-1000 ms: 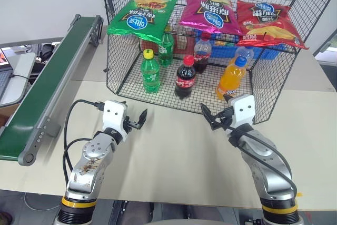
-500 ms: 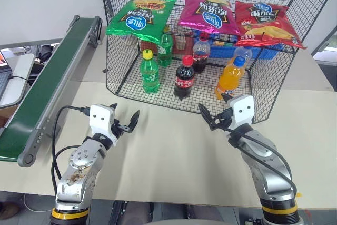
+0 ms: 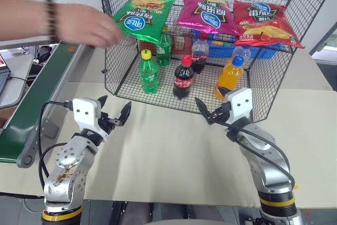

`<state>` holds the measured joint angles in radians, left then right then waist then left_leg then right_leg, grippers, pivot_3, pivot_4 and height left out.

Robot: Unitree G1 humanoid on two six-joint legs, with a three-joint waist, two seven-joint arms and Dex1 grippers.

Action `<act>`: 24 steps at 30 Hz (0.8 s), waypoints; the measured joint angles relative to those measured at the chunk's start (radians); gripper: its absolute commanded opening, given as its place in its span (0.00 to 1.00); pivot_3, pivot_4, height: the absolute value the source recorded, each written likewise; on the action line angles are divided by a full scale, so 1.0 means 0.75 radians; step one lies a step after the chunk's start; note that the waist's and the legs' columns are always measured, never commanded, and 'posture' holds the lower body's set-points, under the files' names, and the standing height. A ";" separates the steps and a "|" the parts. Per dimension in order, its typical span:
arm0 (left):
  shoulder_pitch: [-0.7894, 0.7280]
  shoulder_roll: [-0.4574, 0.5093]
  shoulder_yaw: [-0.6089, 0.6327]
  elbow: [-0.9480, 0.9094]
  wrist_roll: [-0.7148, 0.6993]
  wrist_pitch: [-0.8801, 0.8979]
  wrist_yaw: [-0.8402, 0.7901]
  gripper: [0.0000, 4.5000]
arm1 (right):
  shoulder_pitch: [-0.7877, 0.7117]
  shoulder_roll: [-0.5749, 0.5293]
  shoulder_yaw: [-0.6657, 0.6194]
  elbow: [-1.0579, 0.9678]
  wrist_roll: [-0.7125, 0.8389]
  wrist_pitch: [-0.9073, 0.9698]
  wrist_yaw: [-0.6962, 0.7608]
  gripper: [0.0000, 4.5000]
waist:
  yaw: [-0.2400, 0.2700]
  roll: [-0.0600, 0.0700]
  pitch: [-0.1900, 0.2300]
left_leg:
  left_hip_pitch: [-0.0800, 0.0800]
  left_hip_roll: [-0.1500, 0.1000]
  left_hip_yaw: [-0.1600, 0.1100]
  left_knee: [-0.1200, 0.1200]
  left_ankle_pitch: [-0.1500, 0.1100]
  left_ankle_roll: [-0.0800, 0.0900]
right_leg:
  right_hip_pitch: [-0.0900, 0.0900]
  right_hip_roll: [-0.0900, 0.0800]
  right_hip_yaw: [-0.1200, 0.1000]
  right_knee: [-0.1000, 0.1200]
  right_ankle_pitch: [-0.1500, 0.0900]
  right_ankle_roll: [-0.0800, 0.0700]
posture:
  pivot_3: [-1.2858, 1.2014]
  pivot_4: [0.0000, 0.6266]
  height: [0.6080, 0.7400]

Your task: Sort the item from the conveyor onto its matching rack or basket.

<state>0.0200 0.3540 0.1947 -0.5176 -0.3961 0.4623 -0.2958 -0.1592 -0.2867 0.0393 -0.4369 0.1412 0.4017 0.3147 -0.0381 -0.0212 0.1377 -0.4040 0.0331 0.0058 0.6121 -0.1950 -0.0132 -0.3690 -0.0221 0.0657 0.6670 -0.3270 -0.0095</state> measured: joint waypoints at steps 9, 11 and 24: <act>-0.070 0.017 -0.032 -0.009 0.010 0.010 0.001 0.99 | -0.079 0.029 0.010 0.022 -0.001 0.001 -0.005 1.00 | -0.005 0.000 0.000 | 0.000 0.000 0.000 -0.001 0.000 0.000 | 0.000 0.001 0.001 0.000 0.000 0.000 | 0.52 0.24 1.00; -0.060 0.023 -0.020 -0.010 0.010 0.017 0.002 0.99 | -0.080 0.034 0.017 0.023 -0.001 0.001 -0.005 1.00 | -0.005 0.000 0.000 | 0.000 0.000 0.000 0.000 0.000 0.000 | 0.000 0.001 0.001 0.001 0.000 0.000 | 0.52 0.24 1.00; 0.060 0.036 0.104 -0.142 -0.025 0.104 0.055 0.99 | -0.123 0.052 0.052 0.071 0.002 0.001 0.032 1.00 | -0.009 0.000 0.000 | 0.000 0.001 0.000 0.000 0.000 0.000 | 0.000 0.001 0.001 0.002 0.000 0.000 | 0.52 0.24 1.00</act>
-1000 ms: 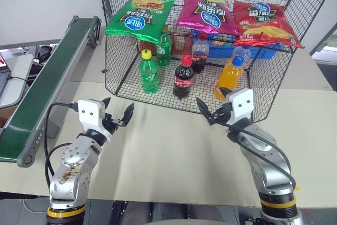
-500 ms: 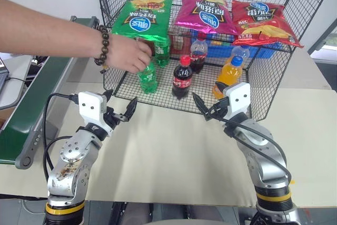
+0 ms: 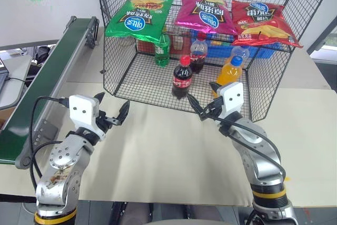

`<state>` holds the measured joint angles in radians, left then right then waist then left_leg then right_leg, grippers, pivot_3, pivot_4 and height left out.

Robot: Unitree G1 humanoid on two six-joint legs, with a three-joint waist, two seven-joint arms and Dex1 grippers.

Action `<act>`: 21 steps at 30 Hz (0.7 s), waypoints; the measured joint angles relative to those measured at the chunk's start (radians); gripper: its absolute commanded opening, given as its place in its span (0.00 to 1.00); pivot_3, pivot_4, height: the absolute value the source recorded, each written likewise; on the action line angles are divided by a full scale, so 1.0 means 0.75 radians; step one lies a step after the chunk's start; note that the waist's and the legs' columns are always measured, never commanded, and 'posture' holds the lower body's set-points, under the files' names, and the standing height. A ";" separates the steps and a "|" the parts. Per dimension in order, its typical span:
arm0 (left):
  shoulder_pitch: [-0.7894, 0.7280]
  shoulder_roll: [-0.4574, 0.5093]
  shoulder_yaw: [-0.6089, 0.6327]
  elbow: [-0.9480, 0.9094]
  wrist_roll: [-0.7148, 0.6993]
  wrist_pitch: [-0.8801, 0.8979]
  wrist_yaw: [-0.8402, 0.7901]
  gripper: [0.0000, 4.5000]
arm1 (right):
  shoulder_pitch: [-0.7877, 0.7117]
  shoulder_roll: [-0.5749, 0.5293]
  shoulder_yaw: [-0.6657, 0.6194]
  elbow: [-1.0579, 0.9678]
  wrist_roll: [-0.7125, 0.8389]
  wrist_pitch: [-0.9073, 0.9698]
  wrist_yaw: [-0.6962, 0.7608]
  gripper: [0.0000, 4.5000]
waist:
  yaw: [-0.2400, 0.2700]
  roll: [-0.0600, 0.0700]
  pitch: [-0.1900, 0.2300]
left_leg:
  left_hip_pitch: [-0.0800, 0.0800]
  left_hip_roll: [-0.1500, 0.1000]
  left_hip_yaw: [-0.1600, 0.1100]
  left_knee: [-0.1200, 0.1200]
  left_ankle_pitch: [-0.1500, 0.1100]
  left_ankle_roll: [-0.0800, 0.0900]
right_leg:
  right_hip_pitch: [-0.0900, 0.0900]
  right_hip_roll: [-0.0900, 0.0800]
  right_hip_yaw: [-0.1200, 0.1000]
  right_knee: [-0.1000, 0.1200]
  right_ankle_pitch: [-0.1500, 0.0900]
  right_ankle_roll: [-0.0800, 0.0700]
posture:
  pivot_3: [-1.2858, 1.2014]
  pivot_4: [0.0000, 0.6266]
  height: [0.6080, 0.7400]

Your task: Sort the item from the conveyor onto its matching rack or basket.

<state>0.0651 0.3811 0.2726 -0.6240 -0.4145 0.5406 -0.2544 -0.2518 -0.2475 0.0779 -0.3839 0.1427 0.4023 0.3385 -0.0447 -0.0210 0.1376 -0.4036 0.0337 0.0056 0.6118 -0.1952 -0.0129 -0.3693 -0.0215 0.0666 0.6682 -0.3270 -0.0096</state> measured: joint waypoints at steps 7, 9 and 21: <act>0.031 -0.019 0.167 0.001 -0.060 0.020 0.066 0.99 | -0.048 -0.025 0.036 0.006 0.051 0.010 0.101 1.00 | 0.004 0.000 0.000 | 0.000 -0.001 0.000 0.001 0.000 0.000 | 0.000 -0.001 0.000 0.000 0.000 0.000 | 0.52 0.24 1.00; 0.041 -0.016 0.163 0.001 -0.078 0.040 0.055 0.99 | -0.080 -0.025 0.036 0.026 0.052 0.010 0.106 1.00 | 0.002 0.000 0.000 | 0.000 -0.001 0.000 0.001 0.000 0.000 | 0.000 0.000 0.000 0.000 0.000 0.000 | 0.52 0.24 1.00; 0.131 -0.012 0.168 0.006 -0.078 0.033 0.013 0.99 | -0.089 -0.023 0.041 0.065 0.051 0.008 0.130 1.00 | 0.001 0.000 0.000 | 0.000 0.000 0.000 0.000 0.000 0.000 | 0.000 0.000 0.000 0.001 0.000 0.000 | 0.52 0.24 1.00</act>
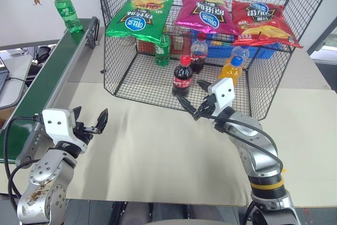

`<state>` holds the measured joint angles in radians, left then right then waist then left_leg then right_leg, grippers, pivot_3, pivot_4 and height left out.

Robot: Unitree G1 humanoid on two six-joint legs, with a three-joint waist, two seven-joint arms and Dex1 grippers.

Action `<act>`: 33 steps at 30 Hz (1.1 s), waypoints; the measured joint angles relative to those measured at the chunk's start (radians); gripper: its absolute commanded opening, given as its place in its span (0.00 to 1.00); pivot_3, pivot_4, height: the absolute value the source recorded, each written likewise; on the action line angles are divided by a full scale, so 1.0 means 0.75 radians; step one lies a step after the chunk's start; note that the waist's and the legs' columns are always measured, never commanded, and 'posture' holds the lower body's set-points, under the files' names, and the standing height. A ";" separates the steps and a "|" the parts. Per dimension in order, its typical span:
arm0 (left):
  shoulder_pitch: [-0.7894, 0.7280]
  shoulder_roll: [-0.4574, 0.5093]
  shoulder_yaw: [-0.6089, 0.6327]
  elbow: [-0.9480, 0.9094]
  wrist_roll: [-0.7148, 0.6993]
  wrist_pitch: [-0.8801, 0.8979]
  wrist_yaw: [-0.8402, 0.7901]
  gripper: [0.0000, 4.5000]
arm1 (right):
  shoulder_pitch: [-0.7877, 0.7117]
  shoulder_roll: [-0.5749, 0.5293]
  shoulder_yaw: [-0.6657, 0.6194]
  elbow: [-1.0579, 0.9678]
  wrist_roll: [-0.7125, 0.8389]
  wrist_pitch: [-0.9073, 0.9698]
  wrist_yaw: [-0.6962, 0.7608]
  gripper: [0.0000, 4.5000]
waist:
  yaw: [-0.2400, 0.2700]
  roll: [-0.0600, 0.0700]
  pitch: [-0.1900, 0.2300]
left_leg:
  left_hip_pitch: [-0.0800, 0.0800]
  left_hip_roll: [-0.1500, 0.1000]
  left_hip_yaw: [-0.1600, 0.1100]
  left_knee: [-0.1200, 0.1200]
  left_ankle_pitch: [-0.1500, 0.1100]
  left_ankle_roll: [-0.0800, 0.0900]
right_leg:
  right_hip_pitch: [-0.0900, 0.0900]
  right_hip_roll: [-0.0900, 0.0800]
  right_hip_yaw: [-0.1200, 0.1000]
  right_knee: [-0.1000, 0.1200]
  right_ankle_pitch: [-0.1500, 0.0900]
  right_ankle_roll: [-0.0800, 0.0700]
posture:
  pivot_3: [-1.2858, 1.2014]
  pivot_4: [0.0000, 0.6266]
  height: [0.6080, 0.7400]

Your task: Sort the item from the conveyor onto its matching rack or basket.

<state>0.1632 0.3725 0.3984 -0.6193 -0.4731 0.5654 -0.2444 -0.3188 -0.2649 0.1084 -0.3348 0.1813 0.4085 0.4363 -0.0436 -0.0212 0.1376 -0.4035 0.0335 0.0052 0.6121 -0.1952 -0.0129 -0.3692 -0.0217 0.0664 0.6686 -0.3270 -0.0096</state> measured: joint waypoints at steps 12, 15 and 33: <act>-0.008 0.010 0.221 0.031 0.001 -0.036 0.063 0.99 | -0.146 -0.032 -0.001 0.019 0.108 0.051 0.159 1.00 | -0.007 0.000 0.000 | 0.001 0.001 0.000 0.000 0.000 0.000 | -0.001 0.000 0.000 0.001 0.000 0.000 | 0.52 0.24 1.00; -0.005 0.018 0.301 0.054 0.000 -0.061 0.076 0.99 | -0.266 -0.029 -0.001 0.021 0.213 0.126 0.232 1.00 | -0.003 0.000 0.000 | 0.002 0.001 -0.001 0.000 0.000 0.000 | 0.000 0.000 0.000 0.003 0.000 0.000 | 0.52 0.24 1.00; -0.127 0.240 0.520 0.453 -0.061 -0.139 -0.043 0.99 | -0.714 -0.021 0.022 0.164 0.563 0.341 0.592 1.00 | -0.001 -0.001 0.000 | 0.000 0.002 -0.002 0.000 0.000 0.000 | -0.003 -0.007 -0.010 0.005 0.000 0.000 | 0.52 0.24 1.00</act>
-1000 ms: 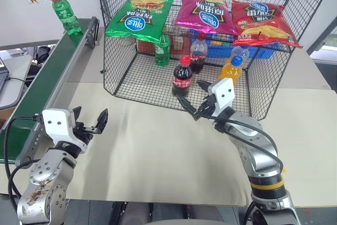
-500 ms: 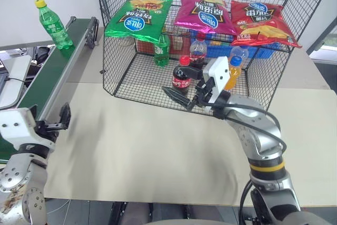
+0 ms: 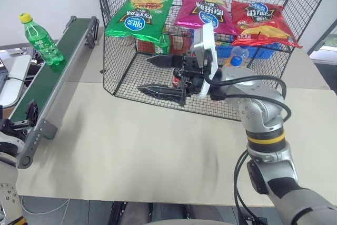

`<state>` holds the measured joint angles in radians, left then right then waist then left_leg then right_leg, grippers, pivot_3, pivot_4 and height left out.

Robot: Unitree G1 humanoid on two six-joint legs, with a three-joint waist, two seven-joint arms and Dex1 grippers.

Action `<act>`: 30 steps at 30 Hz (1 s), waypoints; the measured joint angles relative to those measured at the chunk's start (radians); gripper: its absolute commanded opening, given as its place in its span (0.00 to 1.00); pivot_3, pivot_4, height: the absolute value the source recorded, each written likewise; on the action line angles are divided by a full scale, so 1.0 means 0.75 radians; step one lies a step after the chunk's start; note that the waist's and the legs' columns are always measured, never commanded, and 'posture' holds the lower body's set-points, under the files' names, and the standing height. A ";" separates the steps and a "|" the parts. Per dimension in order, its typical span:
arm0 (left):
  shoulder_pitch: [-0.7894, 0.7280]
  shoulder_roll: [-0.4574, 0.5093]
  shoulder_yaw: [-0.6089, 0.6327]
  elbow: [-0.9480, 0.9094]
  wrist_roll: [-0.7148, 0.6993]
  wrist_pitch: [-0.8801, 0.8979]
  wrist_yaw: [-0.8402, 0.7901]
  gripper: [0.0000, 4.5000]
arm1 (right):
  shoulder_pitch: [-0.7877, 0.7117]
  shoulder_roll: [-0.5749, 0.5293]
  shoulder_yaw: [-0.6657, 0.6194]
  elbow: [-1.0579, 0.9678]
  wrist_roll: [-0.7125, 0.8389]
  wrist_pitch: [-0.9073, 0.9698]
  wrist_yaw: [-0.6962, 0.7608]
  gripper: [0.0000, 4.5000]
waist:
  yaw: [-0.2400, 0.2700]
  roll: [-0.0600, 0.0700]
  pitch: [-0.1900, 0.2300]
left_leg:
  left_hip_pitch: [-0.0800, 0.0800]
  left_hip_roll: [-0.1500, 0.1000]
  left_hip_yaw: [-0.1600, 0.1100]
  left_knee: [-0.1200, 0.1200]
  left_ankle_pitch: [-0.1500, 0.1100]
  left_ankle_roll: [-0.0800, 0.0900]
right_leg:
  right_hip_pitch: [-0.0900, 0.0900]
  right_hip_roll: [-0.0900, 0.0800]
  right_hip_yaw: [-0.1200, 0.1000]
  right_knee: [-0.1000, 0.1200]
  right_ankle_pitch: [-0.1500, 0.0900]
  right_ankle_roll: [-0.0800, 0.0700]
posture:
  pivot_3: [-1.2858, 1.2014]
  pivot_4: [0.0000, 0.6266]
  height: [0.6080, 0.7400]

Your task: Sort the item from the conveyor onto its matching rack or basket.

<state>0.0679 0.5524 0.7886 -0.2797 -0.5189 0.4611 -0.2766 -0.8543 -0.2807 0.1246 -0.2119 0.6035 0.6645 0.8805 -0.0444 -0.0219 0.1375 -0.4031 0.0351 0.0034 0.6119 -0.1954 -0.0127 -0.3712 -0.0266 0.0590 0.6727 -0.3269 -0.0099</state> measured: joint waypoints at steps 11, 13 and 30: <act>-0.124 0.108 0.005 0.257 0.014 -0.067 -0.086 0.99 | -0.022 0.026 0.003 -0.005 0.001 -0.001 -0.062 1.00 | -0.001 0.000 0.000 | 0.000 0.001 -0.001 -0.001 0.000 0.000 | -0.002 -0.002 -0.001 0.002 0.000 0.000 | 0.52 0.24 1.00; -0.158 0.132 -0.003 0.308 0.017 -0.094 -0.097 0.99 | -0.043 0.025 0.002 -0.014 0.005 0.000 -0.070 1.00 | -0.002 0.000 0.000 | 0.000 0.001 -0.001 -0.001 0.000 0.000 | -0.002 -0.002 -0.001 0.002 0.000 0.000 | 0.52 0.24 1.00; -0.256 0.193 -0.030 0.558 0.042 -0.176 -0.144 0.99 | -0.046 0.020 0.002 -0.023 -0.001 -0.003 -0.096 1.00 | -0.003 0.000 0.000 | -0.001 0.002 -0.002 -0.002 0.000 0.000 | -0.003 -0.004 -0.003 0.003 0.000 0.000 | 0.52 0.24 1.00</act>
<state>-0.1239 0.6971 0.7657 0.1386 -0.4873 0.3290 -0.3848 -0.8885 -0.2657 0.1262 -0.2294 0.6026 0.6622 0.8084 -0.0463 -0.0222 0.1374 -0.4036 0.0367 0.0022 0.6105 -0.1954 -0.0127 -0.3736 -0.0297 0.0569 0.6750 -0.3267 -0.0101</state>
